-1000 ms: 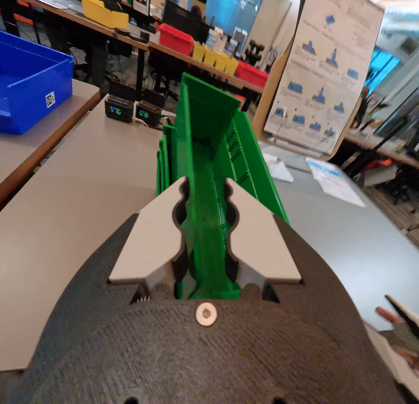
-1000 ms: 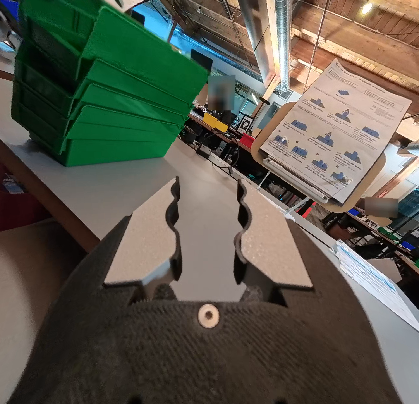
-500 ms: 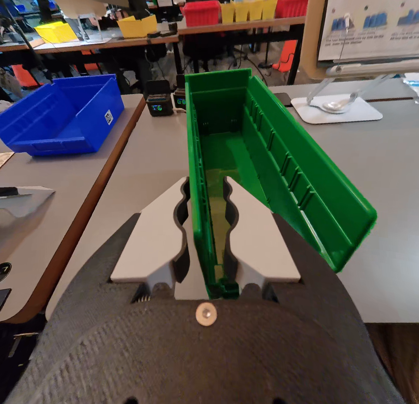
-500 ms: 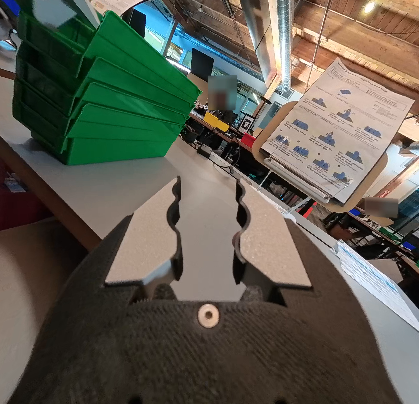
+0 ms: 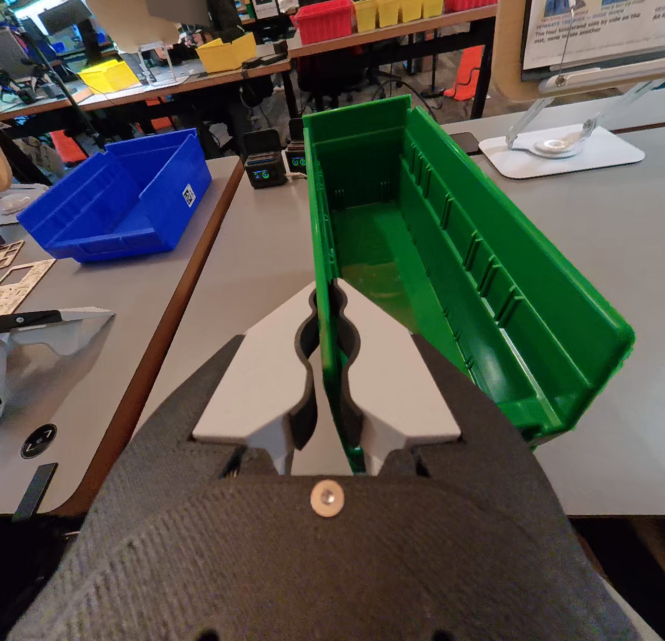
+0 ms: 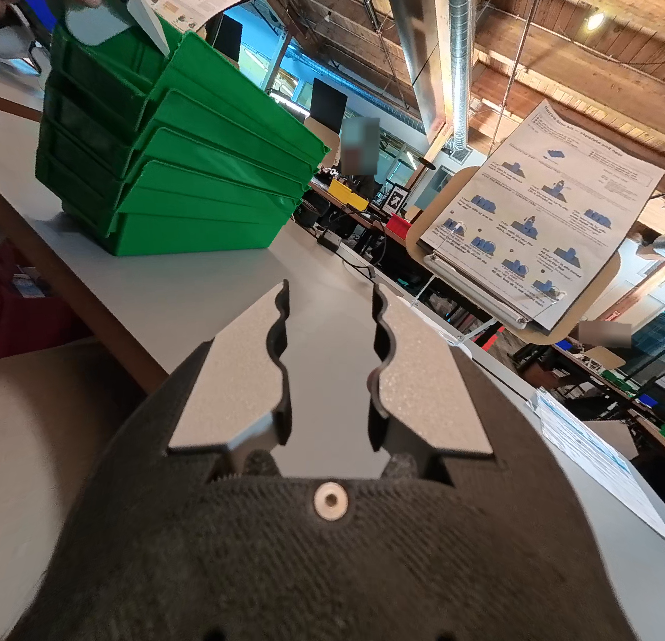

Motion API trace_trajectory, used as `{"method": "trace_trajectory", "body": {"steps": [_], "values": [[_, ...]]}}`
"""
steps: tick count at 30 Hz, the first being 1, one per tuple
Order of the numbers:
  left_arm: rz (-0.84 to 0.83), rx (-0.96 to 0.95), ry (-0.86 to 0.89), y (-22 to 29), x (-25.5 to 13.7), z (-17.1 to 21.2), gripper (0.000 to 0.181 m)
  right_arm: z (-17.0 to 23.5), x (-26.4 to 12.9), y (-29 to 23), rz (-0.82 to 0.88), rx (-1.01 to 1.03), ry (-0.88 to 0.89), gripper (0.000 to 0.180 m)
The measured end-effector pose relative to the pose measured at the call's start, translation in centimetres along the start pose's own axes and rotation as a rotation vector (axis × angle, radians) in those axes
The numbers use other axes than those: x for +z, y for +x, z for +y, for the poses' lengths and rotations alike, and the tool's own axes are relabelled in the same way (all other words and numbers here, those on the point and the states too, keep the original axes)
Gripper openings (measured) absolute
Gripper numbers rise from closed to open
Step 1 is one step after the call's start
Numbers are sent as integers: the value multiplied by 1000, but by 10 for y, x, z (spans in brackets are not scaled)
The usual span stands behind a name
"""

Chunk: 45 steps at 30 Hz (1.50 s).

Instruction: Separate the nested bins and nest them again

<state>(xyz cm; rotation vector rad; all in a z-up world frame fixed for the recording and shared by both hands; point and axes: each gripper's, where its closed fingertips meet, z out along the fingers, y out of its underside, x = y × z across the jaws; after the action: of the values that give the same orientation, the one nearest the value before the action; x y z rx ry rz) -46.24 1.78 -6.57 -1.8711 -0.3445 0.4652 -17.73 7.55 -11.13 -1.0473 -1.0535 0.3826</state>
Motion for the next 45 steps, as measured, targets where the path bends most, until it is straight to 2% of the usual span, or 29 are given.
{"method": "trace_trajectory", "body": {"steps": [16,21,25,29,33,37,40,45], "values": [[30,9,-33,1,3,9,1,3,1,-4,-16,-7,-13,45],[68,-113,-54,1,1,7,1,5,1,-3,-19,-1,-28,46],[86,-196,62,-3,-12,-18,23,13,4,-1,-26,37,-69,46],[67,-167,179,-6,-25,-40,29,22,6,0,-39,104,-113,46],[37,-91,63,0,-9,-16,35,25,6,1,-45,134,-132,47],[107,-195,41,7,2,-5,48,25,6,-1,-52,127,-131,47],[128,-277,29,3,7,6,50,23,5,-3,-62,126,-124,46],[167,-347,159,6,-3,3,50,18,11,-10,-97,137,-106,46]]}}
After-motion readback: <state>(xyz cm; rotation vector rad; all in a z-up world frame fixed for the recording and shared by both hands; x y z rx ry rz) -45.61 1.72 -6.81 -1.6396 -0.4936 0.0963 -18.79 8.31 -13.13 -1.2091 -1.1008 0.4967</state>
